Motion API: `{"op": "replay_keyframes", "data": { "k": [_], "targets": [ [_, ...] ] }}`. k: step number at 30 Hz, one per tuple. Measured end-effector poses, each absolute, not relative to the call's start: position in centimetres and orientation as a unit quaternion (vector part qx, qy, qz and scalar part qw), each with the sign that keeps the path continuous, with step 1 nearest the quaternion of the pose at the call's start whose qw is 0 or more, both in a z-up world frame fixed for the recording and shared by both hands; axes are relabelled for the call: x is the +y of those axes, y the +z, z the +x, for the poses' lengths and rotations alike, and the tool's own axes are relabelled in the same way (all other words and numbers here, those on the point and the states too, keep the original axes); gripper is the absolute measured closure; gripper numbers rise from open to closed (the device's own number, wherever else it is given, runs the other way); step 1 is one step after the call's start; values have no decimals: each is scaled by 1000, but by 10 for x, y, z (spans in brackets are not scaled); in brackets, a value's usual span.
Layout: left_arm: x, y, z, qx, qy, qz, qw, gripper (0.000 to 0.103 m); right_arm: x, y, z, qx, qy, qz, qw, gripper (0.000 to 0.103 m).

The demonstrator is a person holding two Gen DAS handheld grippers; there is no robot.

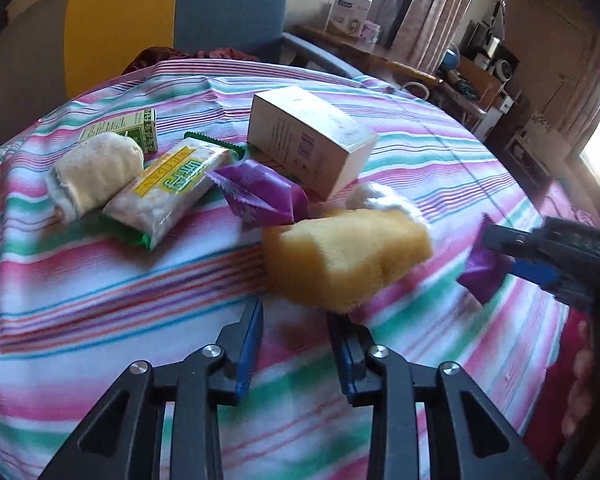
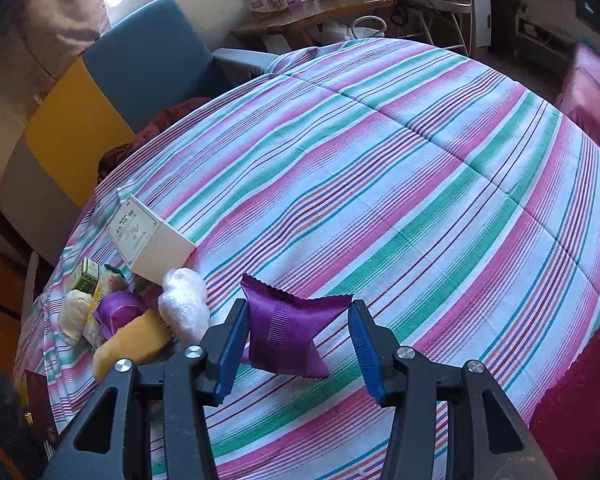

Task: Organize objects
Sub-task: 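Grasp a yellow sponge with the left gripper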

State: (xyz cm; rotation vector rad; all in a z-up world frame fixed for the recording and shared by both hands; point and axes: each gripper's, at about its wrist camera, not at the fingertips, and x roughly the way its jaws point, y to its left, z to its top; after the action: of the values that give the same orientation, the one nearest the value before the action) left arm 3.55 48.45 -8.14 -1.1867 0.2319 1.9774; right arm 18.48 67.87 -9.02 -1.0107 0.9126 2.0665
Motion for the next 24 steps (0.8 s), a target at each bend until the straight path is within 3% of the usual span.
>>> {"op": "replay_keyframes", "data": {
  "k": [3,8,24],
  "targets": [
    [476,-69,37,51,783,-465,410,62,680,-90,186,349,789,-385,328,52],
    [488,-51,35,22,779,-477,406,38,684,-92,191,366,783,-379,330,52],
    [531,-80,42,99,769,-511,372,34,680,-90,184,352,789,-384,326,52]
  ]
}}
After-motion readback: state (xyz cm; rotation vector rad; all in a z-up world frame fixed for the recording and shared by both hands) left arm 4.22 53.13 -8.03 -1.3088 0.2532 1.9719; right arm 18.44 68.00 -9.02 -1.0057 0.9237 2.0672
